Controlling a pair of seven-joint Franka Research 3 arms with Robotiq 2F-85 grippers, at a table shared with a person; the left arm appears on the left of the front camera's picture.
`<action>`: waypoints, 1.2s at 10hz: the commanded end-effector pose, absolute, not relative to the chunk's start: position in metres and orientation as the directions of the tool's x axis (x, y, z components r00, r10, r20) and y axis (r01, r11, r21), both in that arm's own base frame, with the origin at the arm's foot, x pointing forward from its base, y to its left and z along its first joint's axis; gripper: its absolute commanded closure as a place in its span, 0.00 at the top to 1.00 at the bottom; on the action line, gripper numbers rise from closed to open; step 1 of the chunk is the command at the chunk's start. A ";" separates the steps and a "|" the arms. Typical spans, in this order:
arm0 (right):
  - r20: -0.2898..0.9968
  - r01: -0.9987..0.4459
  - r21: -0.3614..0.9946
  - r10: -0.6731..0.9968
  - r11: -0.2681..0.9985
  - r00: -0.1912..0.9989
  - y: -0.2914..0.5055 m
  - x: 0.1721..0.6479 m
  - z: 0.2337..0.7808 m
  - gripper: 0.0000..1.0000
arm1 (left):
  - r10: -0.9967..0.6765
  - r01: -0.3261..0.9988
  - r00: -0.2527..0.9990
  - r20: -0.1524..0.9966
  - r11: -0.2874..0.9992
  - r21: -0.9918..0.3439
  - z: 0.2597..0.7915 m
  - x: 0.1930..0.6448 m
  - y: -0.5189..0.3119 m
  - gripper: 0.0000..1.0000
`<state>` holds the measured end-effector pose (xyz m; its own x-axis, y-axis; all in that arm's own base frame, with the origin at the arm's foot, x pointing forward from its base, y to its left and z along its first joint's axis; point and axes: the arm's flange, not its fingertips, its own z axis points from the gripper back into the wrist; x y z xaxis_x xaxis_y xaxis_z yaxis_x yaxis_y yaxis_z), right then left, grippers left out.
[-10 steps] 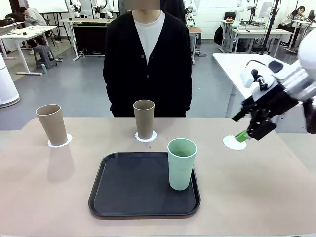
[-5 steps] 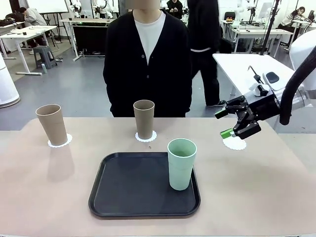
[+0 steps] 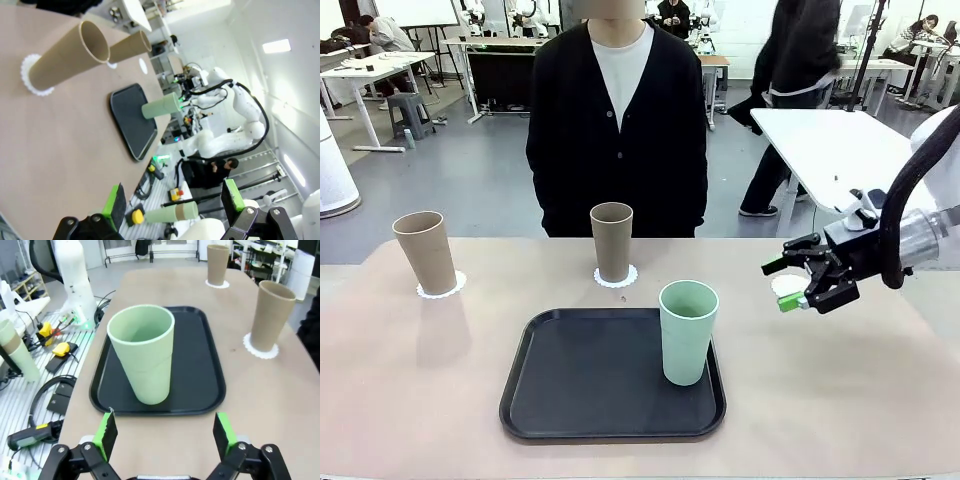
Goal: Place coasters on the table and set cups on them.
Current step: Take one Reusable plastic cup from the Flat Tray and place it on a coaster set by the human.
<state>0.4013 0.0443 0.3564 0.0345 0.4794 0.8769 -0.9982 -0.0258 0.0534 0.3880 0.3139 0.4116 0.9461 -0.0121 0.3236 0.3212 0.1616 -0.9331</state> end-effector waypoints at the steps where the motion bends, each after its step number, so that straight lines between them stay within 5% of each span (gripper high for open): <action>1: 0.889 -0.998 0.035 0.458 -0.050 0.008 0.054 0.401 0.347 1.00 | -0.009 0.307 0.951 0.310 0.169 -0.936 0.412 0.388 0.315 1.00; 7: 0.870 -0.997 0.063 0.492 -0.038 0.036 0.049 0.401 0.350 1.00 | -0.009 0.307 0.951 0.310 0.169 -0.936 0.412 0.388 0.315 1.00; 9: 0.920 -0.985 -0.036 0.379 -0.166 -0.098 0.058 0.402 0.337 1.00 | -0.009 0.307 0.951 0.310 0.169 -0.936 0.412 0.388 0.315 1.00; 12: 0.942 -0.974 -0.019 0.321 -0.228 -0.094 0.069 0.390 0.310 1.00 | -0.009 0.307 0.951 0.310 0.169 -0.936 0.412 0.388 0.315 1.00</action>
<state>0.3879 0.0652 0.3231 -0.1054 0.3610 0.9266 -0.9743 -0.2240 -0.0236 0.3882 0.3138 0.4115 0.9461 -0.0124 0.3236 0.3213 0.1613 -0.9332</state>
